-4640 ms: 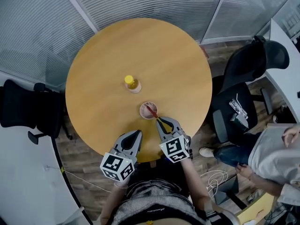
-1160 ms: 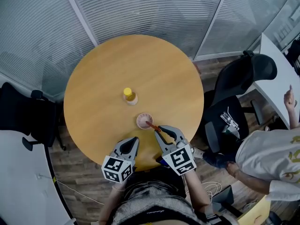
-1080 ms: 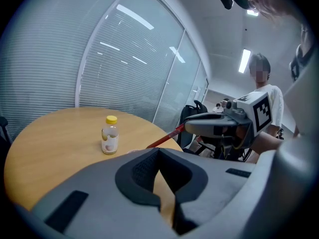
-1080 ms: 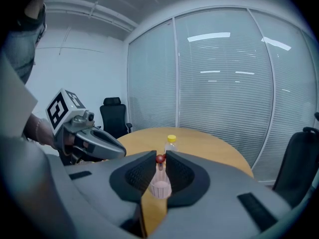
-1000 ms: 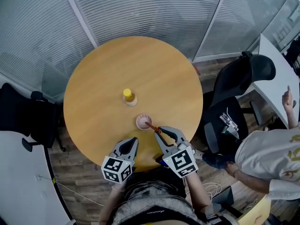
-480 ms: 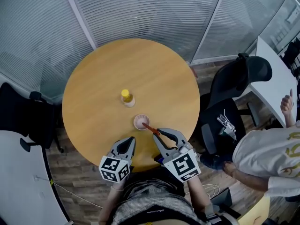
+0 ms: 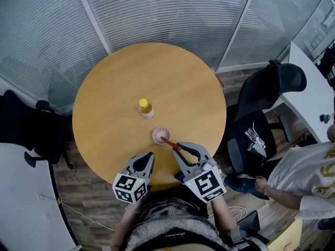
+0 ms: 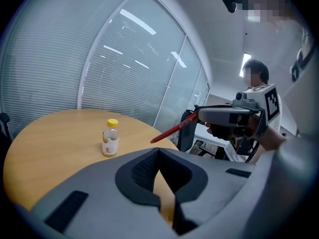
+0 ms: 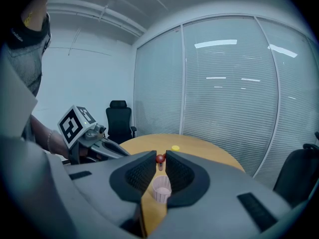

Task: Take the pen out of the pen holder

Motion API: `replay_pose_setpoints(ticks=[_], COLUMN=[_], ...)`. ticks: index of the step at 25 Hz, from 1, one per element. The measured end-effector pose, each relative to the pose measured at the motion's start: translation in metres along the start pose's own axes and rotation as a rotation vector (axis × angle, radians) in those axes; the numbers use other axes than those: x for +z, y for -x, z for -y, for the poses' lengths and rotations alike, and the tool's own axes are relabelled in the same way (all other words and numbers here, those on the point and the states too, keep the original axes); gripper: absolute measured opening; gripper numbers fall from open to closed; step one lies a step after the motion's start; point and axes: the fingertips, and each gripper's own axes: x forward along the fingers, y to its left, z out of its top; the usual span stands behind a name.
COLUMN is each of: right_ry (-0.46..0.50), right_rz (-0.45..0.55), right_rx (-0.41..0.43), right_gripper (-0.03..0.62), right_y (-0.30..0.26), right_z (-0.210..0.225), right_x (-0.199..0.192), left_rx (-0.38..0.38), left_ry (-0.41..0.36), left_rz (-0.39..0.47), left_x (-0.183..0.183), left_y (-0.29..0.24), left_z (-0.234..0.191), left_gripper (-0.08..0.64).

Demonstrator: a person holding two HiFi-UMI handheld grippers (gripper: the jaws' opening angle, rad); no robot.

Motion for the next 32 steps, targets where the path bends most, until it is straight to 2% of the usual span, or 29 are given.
replay_pose_setpoints(ticks=[16,32], right_ry=[-0.012,0.010], right_rz=[-0.015,-0.049], right_rx=[-0.005,0.026], right_gripper=[0.069,0.069], right_y=[0.000,-0.013], right_z=[0.008,0.012], right_x=[-0.006,-0.018], left_rx=[-0.007,0.005], left_ry=[0.002,0.007], left_rz=[-0.022,-0.039], left_x=[-0.005,-0.008], left_y=[-0.007,-0.014], left_z=[0.002,-0.002], left_gripper=[0.005,0.005])
